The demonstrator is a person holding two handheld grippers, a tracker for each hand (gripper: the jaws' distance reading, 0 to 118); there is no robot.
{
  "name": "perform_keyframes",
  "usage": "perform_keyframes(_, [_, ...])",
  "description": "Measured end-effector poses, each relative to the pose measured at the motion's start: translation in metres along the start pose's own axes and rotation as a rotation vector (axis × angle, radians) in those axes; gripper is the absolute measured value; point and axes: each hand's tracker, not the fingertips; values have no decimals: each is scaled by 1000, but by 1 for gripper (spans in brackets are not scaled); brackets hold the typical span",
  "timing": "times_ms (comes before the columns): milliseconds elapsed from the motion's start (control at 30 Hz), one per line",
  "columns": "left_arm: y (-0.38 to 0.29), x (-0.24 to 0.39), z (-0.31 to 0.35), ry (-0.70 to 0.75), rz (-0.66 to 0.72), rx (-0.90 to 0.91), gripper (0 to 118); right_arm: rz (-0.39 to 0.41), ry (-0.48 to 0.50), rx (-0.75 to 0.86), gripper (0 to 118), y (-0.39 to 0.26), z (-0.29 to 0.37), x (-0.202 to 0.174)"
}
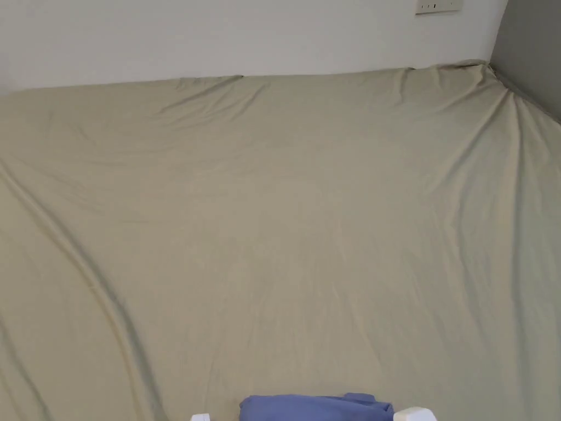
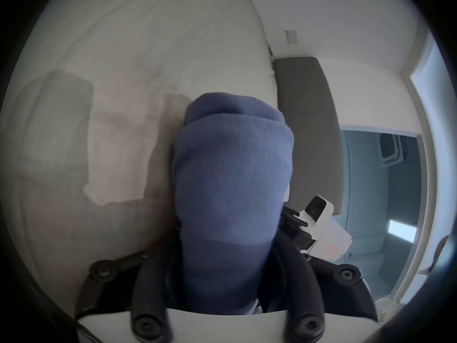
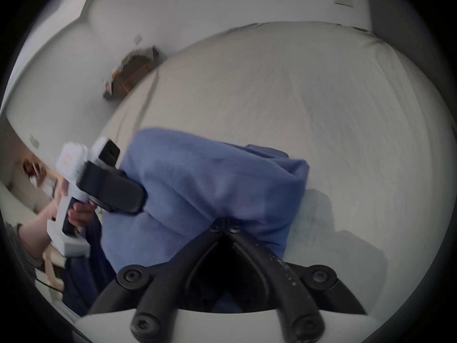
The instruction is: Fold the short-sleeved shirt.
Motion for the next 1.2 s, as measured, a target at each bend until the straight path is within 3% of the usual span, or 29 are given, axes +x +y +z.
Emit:
perform_keyframes(67, [0,4,4,-37,52,-8,31,-91,39,119,0,-11,8,5])
perform_keyframes(133, [2,21,9,47,35,-1,27,-110,42,456,0,-21,38,5])
perform_keyframes(200, [5,45,11,140,15,-15,26,-153,-12,646,0,-18,74,1])
perform_keyframes(300, [17,89,18,245,-64,-17,25,-77,-84,825,0,10,130,-12])
perform_keyframes(500, [52,140,78,271,-172,23,24,105,-260,1045,0,50,194,-47])
perform_keyframes(567, [64,140,112,308,-191,65,24,141,-290,1065,0,62,199,-63])
perform_keyframes(700, [84,117,202,397,-185,189,24,155,-236,1059,0,83,191,-85])
perform_keyframes(900, [100,25,361,481,55,460,24,132,-94,976,0,122,148,-116])
perform_keyframes(1100, [105,-76,476,621,276,631,25,144,-74,925,0,153,112,-144])
perform_keyframes(1167, [106,-101,499,688,297,675,29,154,-72,907,0,158,104,-150])
perform_keyframes(1200, [105,-109,506,731,327,704,38,168,-82,892,0,161,101,-154])
